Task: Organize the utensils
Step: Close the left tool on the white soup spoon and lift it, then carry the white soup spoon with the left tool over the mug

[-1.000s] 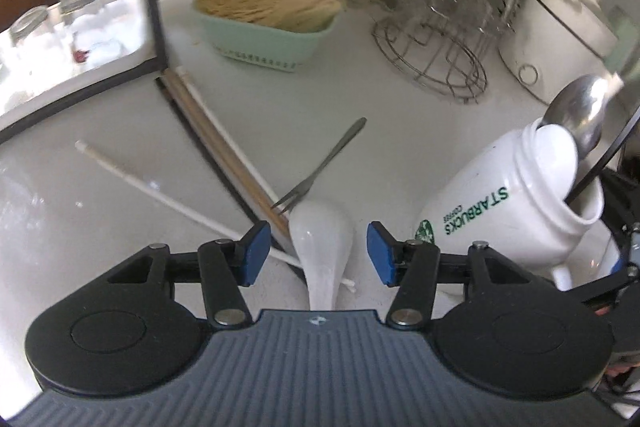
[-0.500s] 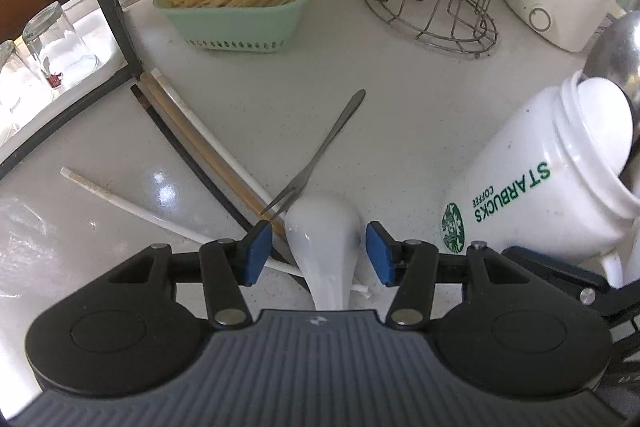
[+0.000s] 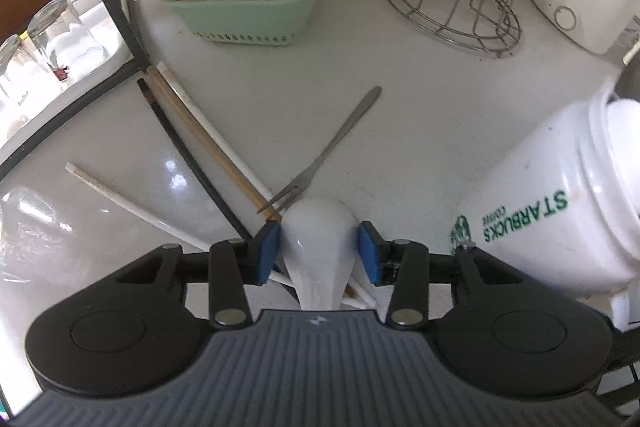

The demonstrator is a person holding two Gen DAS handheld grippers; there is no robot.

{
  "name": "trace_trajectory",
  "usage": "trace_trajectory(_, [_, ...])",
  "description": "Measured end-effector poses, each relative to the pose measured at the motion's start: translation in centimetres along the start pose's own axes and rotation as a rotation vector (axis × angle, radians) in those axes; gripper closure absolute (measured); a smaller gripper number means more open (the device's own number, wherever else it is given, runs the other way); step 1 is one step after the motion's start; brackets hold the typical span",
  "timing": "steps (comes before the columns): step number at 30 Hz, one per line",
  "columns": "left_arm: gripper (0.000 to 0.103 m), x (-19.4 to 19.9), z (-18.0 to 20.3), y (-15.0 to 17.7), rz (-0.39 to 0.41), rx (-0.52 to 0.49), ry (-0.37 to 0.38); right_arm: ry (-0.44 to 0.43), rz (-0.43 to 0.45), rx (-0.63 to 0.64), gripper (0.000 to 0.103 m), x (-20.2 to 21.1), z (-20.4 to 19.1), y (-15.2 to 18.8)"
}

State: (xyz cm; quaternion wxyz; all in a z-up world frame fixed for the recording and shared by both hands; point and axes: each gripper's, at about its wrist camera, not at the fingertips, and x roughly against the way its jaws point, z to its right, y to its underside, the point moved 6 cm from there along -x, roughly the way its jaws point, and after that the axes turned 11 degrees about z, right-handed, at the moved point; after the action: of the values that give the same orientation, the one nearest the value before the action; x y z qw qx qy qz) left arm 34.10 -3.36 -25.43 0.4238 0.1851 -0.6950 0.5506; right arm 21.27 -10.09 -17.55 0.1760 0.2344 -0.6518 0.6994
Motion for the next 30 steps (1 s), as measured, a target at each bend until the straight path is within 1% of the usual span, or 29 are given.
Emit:
trace_trajectory(3, [0.055, 0.1, 0.0, 0.0, -0.005, -0.002, -0.004, 0.001, -0.002, -0.003, 0.012, 0.0, 0.0, 0.0])
trace_trajectory(8, [0.055, 1.5, 0.0, 0.0, 0.012, 0.024, -0.019, 0.005, -0.004, -0.003, 0.012, -0.1, 0.0, 0.0])
trace_trajectory(15, [0.055, 5.2, -1.0, 0.0, 0.071, 0.104, -0.046, 0.003, -0.003, 0.006, 0.012, 0.0, -0.1, 0.0])
trace_trajectory(23, [0.055, 9.2, -1.7, 0.2, 0.140, 0.200, -0.077, -0.021, 0.004, 0.019, 0.012, 0.1, 0.0, 0.1])
trace_trajectory(30, [0.055, 11.8, -1.4, -0.2, 0.202, 0.226, -0.095, -0.055, 0.005, 0.042, 0.012, 0.1, 0.0, 0.0])
